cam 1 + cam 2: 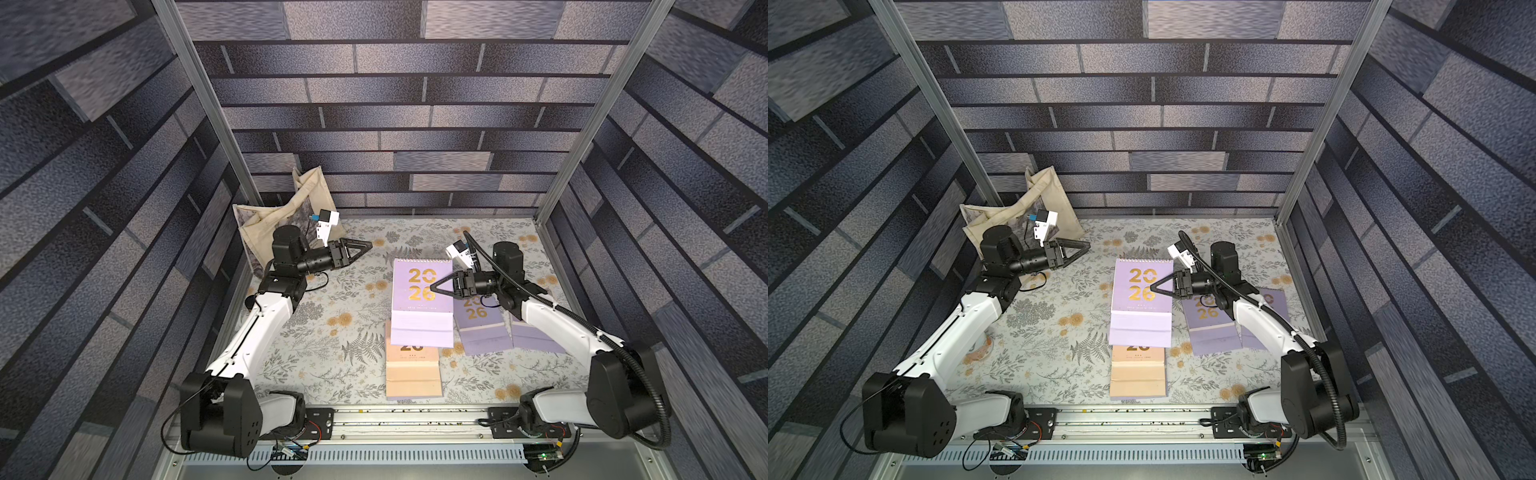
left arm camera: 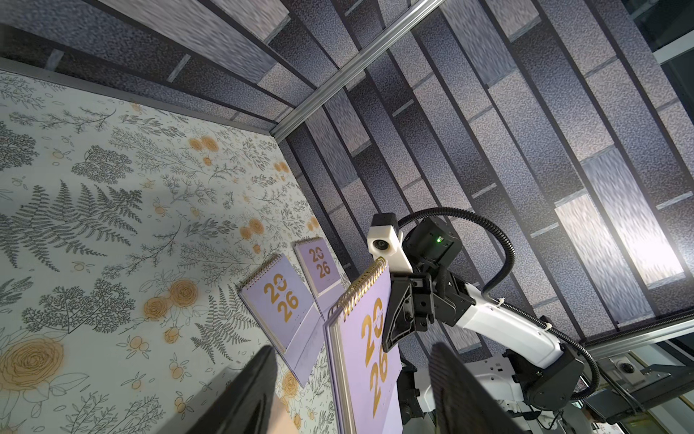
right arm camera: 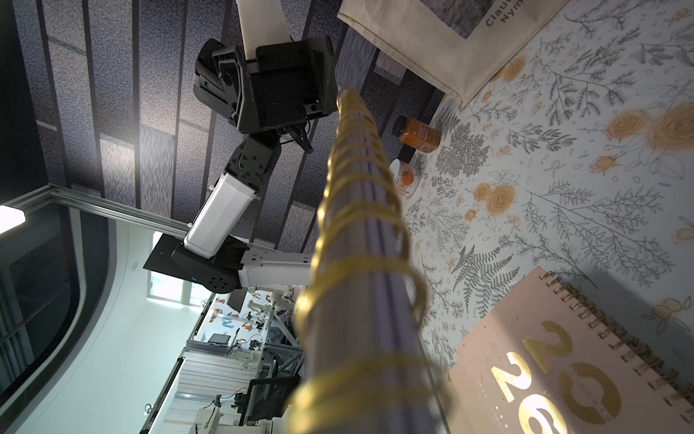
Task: Stack the calendars
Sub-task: Place the calendar at the calendar.
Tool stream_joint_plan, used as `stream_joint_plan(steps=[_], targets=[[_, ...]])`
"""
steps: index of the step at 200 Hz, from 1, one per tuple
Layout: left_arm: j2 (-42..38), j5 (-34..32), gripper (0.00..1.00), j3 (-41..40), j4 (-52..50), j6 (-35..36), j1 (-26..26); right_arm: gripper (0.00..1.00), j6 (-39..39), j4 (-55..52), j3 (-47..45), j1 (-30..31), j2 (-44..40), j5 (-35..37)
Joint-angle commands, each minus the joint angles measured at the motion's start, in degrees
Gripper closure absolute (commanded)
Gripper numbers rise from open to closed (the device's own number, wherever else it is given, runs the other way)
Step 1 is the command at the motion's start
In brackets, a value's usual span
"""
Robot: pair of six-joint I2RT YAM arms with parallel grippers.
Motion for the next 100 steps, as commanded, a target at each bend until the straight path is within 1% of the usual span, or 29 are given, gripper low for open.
stream_joint_plan(steps=[1,34,100], targets=[[-0.2,1.4,0.33,-1.2,-0.5,1.0,0.1,1.0,-2.0,-3.3,-3.6,1.0,-1.4,-0.2],[0.4,1.4,0.33,-1.4,0.0,0.9,0.0,1.0,-3.6,-3.7,-7.9,1.9,-1.0,0.5],[2.7,1.2,0.33,-2.1,3.3,-0.8,-1.1,1.0,-3.2,-0.5,-11.9,5.6,4.5,4.7]])
